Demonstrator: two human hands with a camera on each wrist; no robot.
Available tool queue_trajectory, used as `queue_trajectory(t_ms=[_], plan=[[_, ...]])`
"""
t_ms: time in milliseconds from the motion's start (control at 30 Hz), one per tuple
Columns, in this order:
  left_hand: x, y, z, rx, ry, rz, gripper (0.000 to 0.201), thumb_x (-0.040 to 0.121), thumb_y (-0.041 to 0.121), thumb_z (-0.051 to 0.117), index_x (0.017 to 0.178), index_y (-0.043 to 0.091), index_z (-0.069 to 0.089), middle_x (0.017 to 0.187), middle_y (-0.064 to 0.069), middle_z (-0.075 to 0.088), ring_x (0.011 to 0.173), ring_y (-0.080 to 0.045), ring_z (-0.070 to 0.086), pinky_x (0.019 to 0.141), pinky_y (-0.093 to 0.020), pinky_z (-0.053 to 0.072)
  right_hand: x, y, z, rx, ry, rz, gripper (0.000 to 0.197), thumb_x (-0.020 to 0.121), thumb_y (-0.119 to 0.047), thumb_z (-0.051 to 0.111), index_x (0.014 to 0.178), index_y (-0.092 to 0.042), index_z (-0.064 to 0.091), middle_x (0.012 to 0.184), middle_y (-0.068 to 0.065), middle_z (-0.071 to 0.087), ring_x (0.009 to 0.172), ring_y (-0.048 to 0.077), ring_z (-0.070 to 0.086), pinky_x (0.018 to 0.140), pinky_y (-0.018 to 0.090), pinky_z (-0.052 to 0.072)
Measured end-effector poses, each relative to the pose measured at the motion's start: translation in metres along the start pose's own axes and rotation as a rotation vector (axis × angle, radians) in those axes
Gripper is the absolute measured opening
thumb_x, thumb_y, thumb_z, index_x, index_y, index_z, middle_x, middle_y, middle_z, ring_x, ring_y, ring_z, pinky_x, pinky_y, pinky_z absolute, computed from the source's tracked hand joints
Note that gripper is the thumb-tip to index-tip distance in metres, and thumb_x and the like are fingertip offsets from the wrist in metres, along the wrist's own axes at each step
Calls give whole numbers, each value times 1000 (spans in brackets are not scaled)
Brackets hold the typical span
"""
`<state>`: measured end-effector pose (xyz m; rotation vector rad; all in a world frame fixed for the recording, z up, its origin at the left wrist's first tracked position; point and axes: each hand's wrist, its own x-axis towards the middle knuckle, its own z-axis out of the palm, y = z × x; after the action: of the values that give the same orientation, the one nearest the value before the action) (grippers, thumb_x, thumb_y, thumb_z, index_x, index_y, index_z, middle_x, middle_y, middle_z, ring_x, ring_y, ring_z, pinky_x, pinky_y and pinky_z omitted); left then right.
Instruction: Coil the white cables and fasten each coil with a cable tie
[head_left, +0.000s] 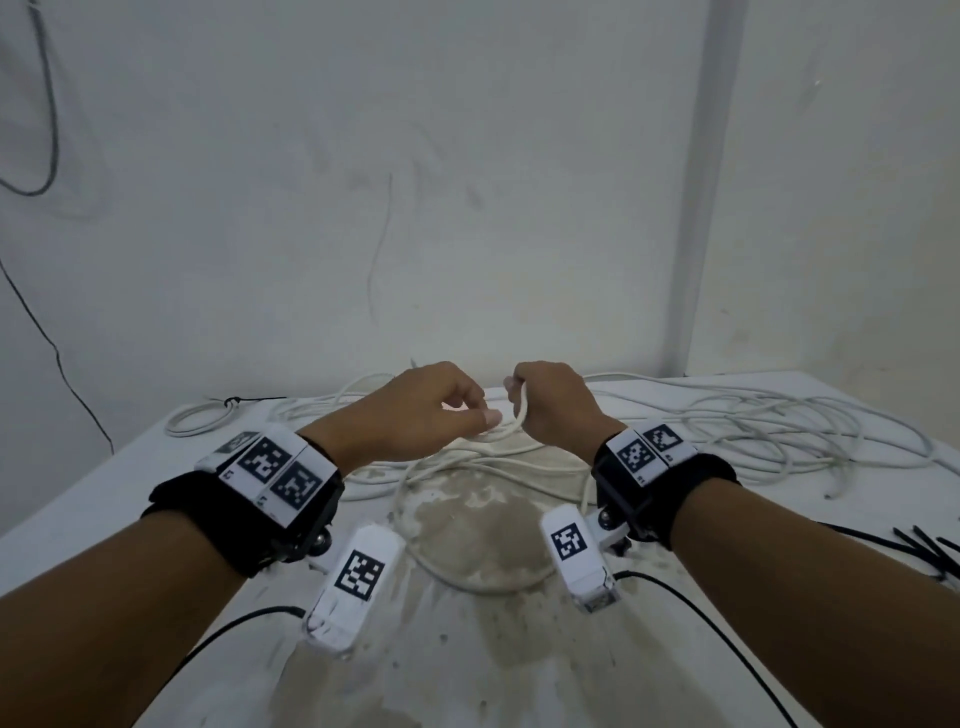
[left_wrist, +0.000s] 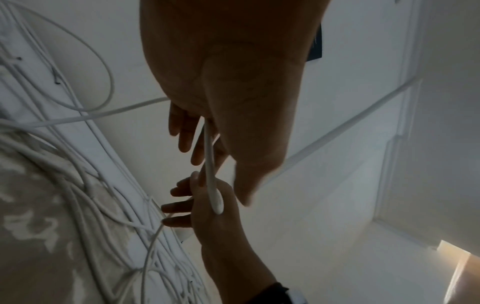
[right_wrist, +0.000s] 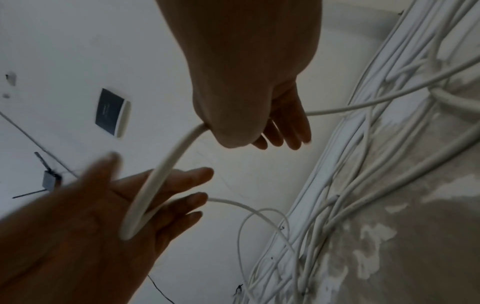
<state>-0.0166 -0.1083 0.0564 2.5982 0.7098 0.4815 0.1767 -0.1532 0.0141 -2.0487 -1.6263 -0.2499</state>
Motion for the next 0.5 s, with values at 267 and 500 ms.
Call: queue_trajectory(t_ms=[267,500], plan=[[27,-15,2,43,182,53,52,97,49,52,65,13,72,92,-4,70,79,-17,64,76,-26,45,23,17,-12,20,-77,358,46,100,-49,45,112,-6,56,110,16,57,96,32,60,82,38,50],[33,-38,-6,125,164,67,35,91,23,63,64,0,66,85,4,68,67,-10,60,61,-24,41,33,50,-15,1426,-126,866,22,93,13,38,101,15,59,84,26,67,68,36,70,61,43,61]])
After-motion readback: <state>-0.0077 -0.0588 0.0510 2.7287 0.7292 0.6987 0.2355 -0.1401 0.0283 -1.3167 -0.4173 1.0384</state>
